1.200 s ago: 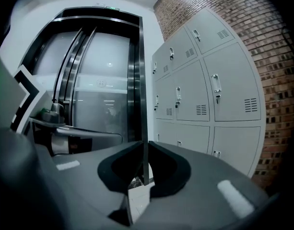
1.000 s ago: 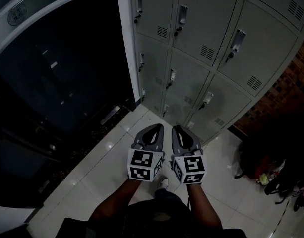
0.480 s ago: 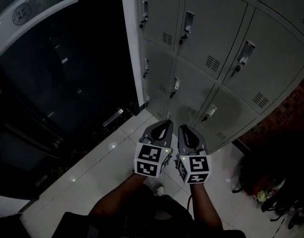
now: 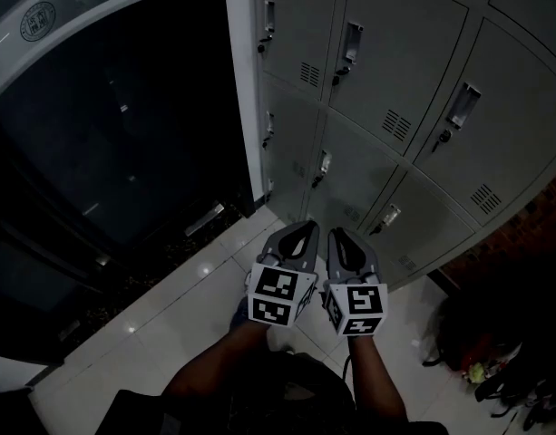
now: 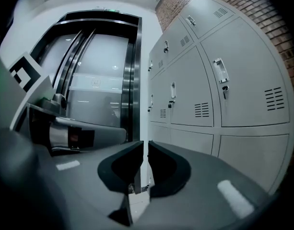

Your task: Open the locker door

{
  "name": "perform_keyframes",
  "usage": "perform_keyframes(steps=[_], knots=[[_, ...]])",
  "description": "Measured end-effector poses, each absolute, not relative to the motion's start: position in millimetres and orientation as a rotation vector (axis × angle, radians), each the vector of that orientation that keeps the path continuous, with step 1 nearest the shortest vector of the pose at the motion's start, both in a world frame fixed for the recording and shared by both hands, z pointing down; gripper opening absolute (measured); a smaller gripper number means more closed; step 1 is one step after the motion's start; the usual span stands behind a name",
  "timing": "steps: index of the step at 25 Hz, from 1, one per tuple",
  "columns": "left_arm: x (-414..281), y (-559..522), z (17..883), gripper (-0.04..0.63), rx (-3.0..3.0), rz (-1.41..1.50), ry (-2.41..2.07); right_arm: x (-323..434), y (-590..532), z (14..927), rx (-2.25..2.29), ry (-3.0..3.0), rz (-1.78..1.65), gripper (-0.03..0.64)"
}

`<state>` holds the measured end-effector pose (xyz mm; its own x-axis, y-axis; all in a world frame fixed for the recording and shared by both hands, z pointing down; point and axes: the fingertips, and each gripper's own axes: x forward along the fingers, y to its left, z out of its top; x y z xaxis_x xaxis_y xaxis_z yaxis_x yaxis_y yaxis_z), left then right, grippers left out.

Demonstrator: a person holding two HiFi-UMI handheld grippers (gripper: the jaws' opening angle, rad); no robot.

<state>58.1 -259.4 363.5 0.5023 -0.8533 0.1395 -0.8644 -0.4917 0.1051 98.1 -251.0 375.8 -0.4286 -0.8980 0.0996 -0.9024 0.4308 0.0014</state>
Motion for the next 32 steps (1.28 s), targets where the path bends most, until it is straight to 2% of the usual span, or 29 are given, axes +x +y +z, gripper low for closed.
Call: perform_keyframes(steps=[15, 30, 32], knots=[[37.2, -372.4, 404.7, 0.005, 2.579, 0.045, -1.498, 88.3, -368.2, 411.7, 1.728, -2.549, 0.008, 0.012], [28.7, -455.8, 453.3, 0.005, 2.616, 0.040, -1.473, 81.5, -466.4, 486.6, 1.759, -2.521, 0.068, 0.092], [26.8, -464.0, 458.4, 0.005, 2.614, 0.037, -1.469, 80.1, -477.3, 494.6, 1.759, -2.524, 0.079, 0.121]])
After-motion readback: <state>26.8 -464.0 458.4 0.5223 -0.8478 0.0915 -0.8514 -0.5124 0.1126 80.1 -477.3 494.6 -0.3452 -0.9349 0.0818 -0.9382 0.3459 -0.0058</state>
